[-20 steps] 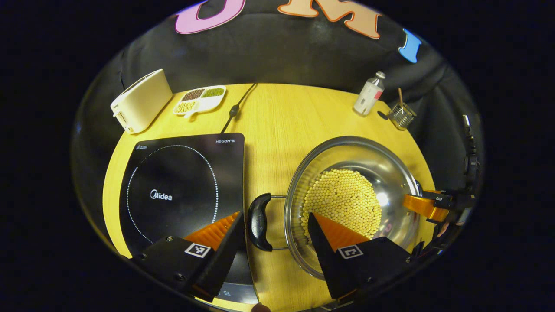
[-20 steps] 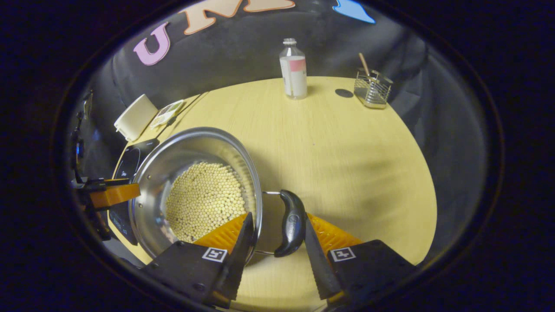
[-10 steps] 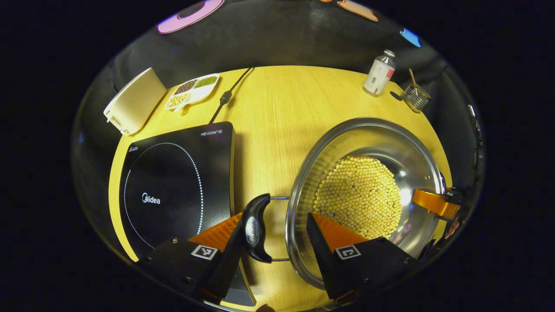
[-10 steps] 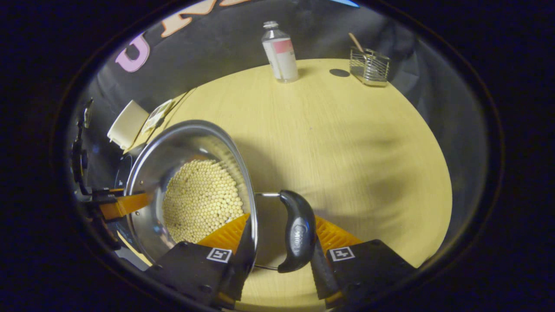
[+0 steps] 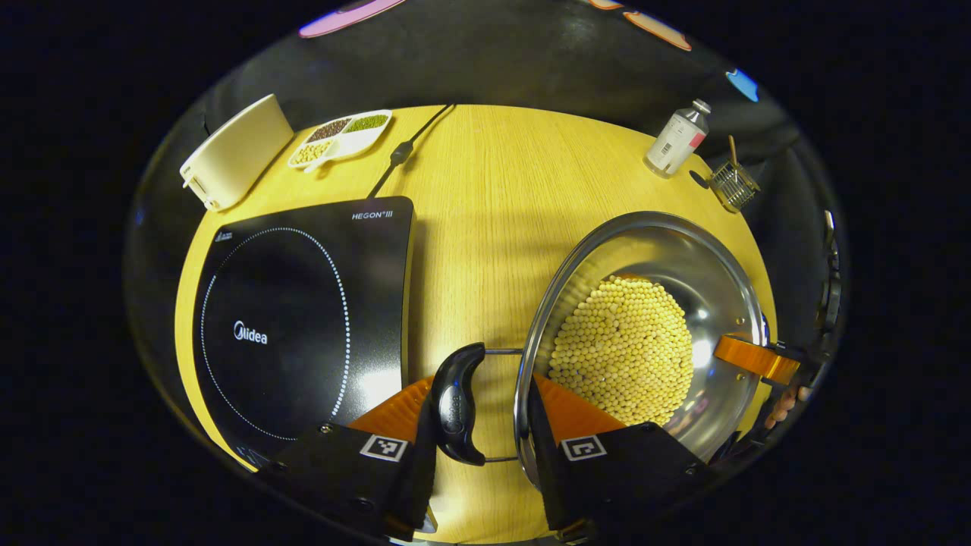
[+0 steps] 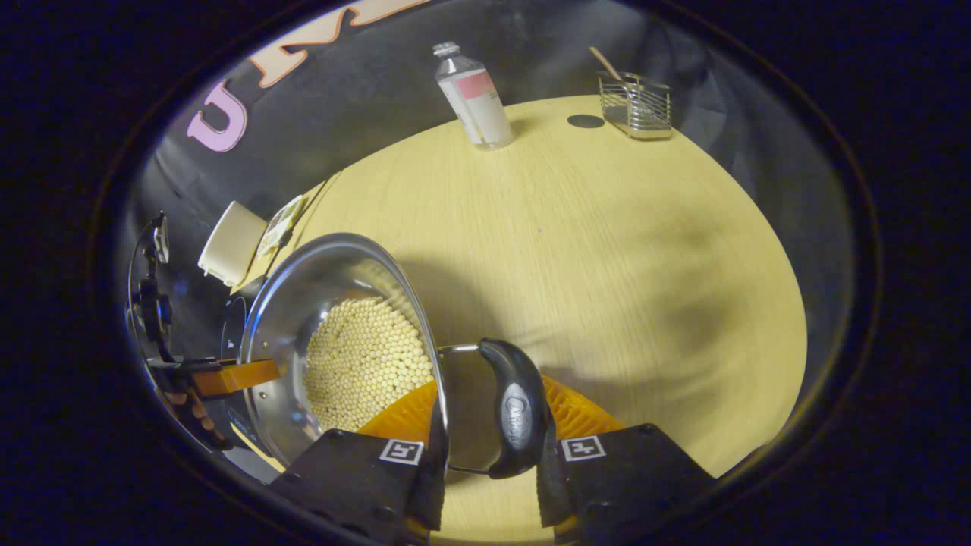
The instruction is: First push the handle of the pot to place it horizontally, then grasp the pot with both hands and set it on the induction cooktop.
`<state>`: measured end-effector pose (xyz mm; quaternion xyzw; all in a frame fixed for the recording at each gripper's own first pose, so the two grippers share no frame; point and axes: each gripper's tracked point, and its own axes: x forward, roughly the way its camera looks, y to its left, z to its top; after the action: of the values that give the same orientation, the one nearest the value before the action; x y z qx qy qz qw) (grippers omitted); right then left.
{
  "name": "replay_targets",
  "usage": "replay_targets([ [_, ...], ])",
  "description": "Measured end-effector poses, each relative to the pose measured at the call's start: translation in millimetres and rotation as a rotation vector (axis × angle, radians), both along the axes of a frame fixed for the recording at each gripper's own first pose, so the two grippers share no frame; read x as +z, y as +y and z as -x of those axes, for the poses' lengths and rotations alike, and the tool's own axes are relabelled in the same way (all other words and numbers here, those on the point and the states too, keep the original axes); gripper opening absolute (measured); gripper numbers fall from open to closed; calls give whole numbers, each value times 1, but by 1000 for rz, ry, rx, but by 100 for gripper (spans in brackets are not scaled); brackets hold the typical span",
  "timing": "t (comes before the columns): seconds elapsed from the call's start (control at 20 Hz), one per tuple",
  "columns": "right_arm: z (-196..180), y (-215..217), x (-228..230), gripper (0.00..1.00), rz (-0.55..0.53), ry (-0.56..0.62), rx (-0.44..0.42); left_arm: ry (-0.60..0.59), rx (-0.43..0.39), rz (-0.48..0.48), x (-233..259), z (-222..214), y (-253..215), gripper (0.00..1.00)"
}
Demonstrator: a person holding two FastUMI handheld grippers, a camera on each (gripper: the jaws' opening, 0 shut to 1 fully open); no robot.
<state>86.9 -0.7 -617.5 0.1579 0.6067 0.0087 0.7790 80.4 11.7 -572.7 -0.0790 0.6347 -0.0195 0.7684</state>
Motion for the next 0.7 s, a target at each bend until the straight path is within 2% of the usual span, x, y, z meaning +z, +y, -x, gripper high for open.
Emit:
replay_targets([
  [0.05,2,0,3,39,0,1,-1,10,1,15,1,3,-1,58],
  [0.1,3,0,6,47,3,-7,1,0,4,26,3,2,-1,55],
  [0.15,4,1,9,39,3,-10,2,-9,7,29,6,2,-1,54],
  [0.2,3,1,12,39,2,-13,-3,-9,-1,26,10,2,0,53],
  [0.25,3,1,15,46,-2,-12,-8,-17,-2,22,15,1,2,53],
  [0.35,3,6,23,46,-11,-18,-17,-21,-7,13,24,0,7,55],
  [0.5,6,19,34,46,-30,-17,-19,-18,-3,-3,38,3,21,53],
  [0.7,5,49,47,46,-57,-30,5,-27,23,-22,55,13,49,53],
])
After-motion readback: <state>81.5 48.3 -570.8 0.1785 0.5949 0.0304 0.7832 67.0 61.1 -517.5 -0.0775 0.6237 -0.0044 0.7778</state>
